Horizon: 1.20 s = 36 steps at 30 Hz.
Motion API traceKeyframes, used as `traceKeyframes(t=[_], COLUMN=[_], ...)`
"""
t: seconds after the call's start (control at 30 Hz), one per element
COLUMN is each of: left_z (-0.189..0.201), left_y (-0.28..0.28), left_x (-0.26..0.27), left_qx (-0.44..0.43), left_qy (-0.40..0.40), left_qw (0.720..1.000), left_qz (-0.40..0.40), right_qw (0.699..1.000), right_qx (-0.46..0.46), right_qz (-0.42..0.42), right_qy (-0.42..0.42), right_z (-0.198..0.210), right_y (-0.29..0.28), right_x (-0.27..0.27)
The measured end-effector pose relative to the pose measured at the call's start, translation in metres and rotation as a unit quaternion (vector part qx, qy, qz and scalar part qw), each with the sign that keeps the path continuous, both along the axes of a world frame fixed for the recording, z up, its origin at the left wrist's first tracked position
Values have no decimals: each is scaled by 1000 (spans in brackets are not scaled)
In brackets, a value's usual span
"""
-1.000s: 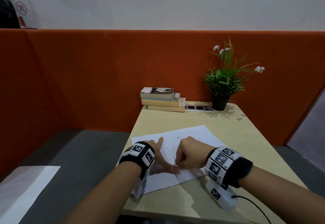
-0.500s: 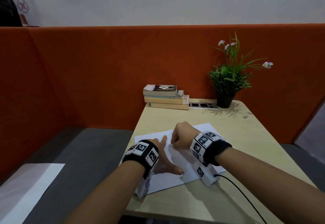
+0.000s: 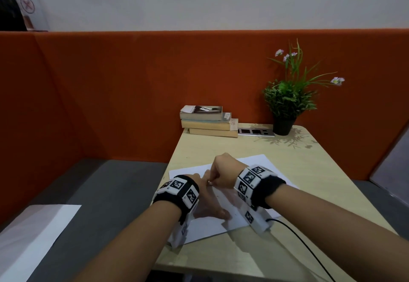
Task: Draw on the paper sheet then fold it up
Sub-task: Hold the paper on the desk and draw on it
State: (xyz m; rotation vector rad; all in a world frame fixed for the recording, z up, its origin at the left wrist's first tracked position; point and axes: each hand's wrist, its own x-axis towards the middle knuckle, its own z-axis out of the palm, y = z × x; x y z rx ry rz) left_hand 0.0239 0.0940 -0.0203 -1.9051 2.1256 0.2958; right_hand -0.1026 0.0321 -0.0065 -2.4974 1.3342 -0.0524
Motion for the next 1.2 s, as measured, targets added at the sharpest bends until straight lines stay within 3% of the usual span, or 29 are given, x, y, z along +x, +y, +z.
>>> traceKeyframes(t=[0.23,0.47,0.63,0.8,1.0,1.2], left_z=[-11,-7,-5,-10,1,-2], left_y=[-2,0,0,4,-1,2], left_x=[5,5,5,5,3,4], left_qx=[-2,-2,16,-16,41,26], left_qy=[16,23,12,8,8,2], left_qw=[1000,1000,1000,1000,999,1000], left_qz=[10,3,9,5,26,16], right_qw=[997,1000,1000,997,1000,1000], right_qx=[43,-10,14,50,-1,14], right_qz=[66,-20,-5,62,-15,9], right_qy=[22,-7,-17,6,-18,-12], right_z=[5,5,-3,2,7,0], right_y=[30,-14,8,37,9,35], right_x=[-31,1,-17,-42,-31,-54])
